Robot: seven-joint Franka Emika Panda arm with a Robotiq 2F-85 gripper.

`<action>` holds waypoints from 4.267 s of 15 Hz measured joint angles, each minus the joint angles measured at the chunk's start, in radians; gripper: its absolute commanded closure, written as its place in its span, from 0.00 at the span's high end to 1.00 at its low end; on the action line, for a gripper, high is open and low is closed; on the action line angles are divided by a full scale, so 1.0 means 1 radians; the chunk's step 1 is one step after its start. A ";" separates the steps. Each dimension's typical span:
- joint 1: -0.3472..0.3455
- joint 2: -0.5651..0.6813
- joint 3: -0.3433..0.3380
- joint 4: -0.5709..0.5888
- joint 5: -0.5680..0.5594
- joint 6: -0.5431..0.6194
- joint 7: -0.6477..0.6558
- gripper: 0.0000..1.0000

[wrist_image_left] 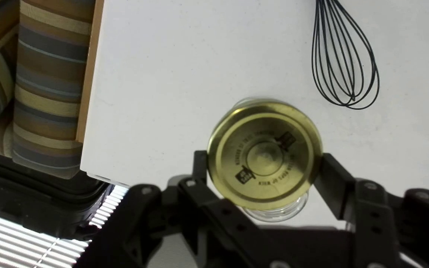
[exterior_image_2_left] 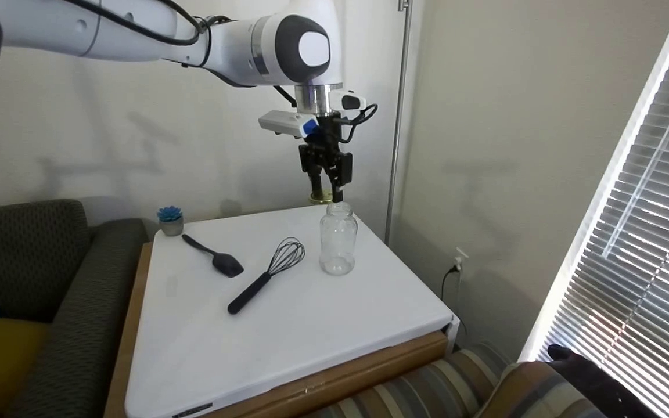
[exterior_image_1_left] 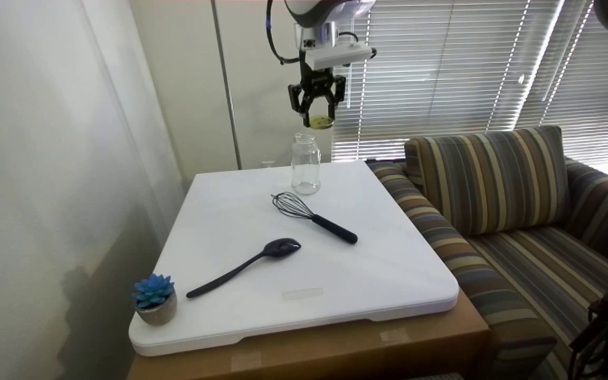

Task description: Place the lid on the jar

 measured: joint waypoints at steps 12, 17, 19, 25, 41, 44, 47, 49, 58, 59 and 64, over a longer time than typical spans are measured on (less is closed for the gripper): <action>-0.001 0.008 0.008 -0.001 0.005 0.000 0.000 0.47; -0.014 0.023 0.026 -0.001 0.039 0.000 0.000 0.47; -0.018 0.024 0.028 0.000 0.048 0.000 0.000 0.47; -0.023 0.023 0.028 0.013 0.060 0.001 0.001 0.72; -0.033 0.044 0.028 0.013 0.061 0.004 0.001 0.47; -0.037 0.047 0.030 0.013 0.067 0.013 0.001 0.47; -0.037 0.049 0.036 0.013 0.081 0.044 0.001 0.47; -0.038 0.053 0.040 0.014 0.092 0.081 0.003 0.47; -0.037 0.097 0.039 0.025 0.096 0.286 0.039 0.47; -0.036 0.100 0.039 0.035 0.096 0.288 0.039 0.47; -0.032 0.110 0.034 0.079 0.094 0.275 0.067 0.47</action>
